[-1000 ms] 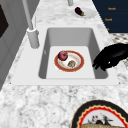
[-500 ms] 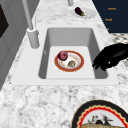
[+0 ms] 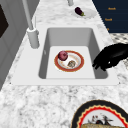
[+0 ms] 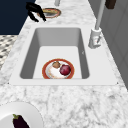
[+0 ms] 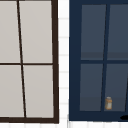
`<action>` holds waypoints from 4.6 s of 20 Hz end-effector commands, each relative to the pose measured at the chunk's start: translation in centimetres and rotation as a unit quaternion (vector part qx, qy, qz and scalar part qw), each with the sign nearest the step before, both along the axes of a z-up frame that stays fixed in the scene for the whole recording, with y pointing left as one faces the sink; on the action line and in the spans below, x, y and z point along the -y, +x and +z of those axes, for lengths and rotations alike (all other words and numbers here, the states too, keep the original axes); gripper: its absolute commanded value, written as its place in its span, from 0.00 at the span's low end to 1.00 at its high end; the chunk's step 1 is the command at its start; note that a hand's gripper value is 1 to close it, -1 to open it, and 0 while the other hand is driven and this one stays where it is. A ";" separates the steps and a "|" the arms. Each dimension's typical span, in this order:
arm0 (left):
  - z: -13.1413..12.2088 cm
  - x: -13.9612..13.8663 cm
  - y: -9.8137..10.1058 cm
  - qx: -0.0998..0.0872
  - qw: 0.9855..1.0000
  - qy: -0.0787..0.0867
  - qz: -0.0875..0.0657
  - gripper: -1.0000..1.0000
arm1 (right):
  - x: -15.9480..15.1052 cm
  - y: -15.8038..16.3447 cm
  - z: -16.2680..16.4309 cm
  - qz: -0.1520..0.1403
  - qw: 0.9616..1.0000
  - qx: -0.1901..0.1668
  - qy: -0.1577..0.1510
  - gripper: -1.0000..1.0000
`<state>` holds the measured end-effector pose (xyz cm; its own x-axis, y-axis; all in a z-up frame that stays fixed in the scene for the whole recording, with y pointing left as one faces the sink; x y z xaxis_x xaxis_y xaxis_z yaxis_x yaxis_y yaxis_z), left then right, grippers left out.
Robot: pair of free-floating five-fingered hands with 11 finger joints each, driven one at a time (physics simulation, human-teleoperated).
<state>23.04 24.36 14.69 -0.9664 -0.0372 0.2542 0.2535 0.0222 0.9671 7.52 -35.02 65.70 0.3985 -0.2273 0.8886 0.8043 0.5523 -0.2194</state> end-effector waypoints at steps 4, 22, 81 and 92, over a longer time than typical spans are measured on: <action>0.0 0.0 0.0 0.000 1.000 0.000 0.000 0.50 | -0.8 0.0 3.4 -0.078 0.996 0.043 0.013 0.00; 0.0 0.0 0.0 0.000 1.000 0.000 0.000 0.50 | -5.1 0.5 8.0 0.011 1.000 0.022 -0.009 0.00; 0.0 0.0 0.0 0.000 1.000 0.000 0.000 0.50 | 6.8 16.0 2.2 0.015 0.998 0.057 0.014 0.00; 0.0 0.0 0.0 0.000 1.000 0.000 0.000 0.50 | 6.4 16.0 1.9 0.005 0.999 0.042 0.007 0.00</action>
